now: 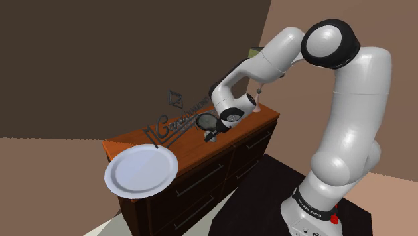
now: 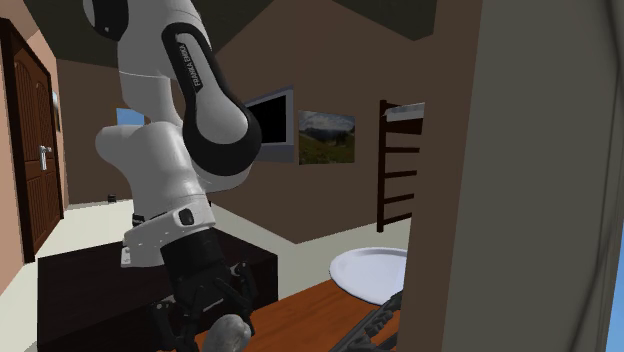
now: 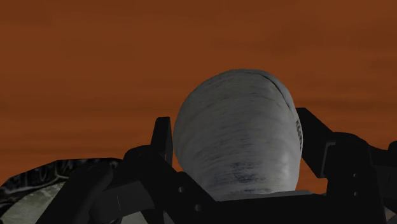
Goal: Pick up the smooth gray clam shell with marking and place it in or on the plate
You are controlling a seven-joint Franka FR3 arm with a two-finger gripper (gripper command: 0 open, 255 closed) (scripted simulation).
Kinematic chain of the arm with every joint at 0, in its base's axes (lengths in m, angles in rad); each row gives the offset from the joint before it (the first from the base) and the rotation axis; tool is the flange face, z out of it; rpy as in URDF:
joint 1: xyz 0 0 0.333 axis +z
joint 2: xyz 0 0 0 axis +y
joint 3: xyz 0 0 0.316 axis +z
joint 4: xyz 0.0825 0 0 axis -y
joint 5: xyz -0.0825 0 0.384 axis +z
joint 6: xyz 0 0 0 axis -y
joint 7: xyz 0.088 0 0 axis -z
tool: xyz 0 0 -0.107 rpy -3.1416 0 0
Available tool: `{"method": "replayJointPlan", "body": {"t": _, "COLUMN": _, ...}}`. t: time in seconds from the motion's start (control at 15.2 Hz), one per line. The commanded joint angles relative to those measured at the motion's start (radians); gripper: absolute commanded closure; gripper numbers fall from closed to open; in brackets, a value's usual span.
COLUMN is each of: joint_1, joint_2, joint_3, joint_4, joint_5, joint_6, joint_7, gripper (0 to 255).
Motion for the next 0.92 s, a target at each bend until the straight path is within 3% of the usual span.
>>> {"method": "replayJointPlan", "body": {"t": 0.0, "joint_1": -0.02, "joint_2": -0.014, "joint_3": 0.024, "joint_4": -0.014, "joint_5": -0.048, "joint_6": 0.005, "joint_7": 0.05, "gripper": 255}}
{"method": "replayJointPlan", "body": {"t": 0.33, "joint_1": -0.082, "joint_2": -0.097, "joint_3": 0.096, "joint_4": -0.097, "joint_5": -0.329, "joint_6": 0.003, "joint_7": 0.352, "gripper": 255}}
{"method": "replayJointPlan", "body": {"t": 0.86, "joint_1": -0.031, "joint_2": -0.248, "joint_3": 0.026, "joint_4": -0.202, "joint_5": -0.711, "joint_6": -0.07, "joint_7": 0.76, "gripper": 255}}
